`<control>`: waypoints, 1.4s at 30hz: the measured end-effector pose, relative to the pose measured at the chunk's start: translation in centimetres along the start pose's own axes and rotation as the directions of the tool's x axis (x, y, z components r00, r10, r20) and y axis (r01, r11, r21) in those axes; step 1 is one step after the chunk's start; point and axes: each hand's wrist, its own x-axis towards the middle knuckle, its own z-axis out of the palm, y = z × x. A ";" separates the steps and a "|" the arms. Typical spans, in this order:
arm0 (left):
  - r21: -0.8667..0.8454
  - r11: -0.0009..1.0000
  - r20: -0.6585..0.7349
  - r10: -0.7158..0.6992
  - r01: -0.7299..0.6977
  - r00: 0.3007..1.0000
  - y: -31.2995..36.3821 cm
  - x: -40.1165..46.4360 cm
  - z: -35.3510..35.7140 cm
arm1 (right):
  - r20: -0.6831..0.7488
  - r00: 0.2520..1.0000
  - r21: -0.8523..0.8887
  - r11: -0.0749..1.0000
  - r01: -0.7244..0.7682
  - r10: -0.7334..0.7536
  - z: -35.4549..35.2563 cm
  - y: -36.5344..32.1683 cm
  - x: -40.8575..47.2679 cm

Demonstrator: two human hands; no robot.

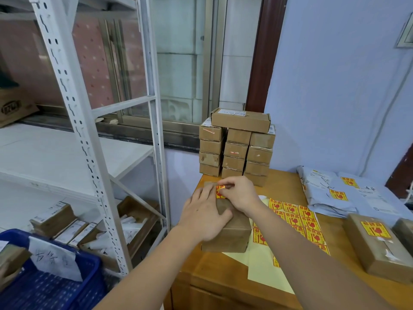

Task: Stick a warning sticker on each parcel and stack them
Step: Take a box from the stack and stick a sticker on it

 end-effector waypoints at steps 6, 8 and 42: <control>0.014 1.000 0.030 -0.012 0.012 0.999 0.0 0.1 0.0 | -0.031 1.000 0.012 1.000 -0.004 0.004 0.3 -0.1 0.0; 0.022 0.999 0.057 -0.024 0.023 0.998 0.1 0.1 0.0 | -0.048 0.999 0.020 1.000 -0.001 0.002 0.4 -0.1 0.0; 0.018 0.998 0.082 -0.057 0.056 0.995 0.3 -0.1 -0.3 | 0.017 0.983 0.054 0.982 -0.182 0.181 1.8 2.2 2.5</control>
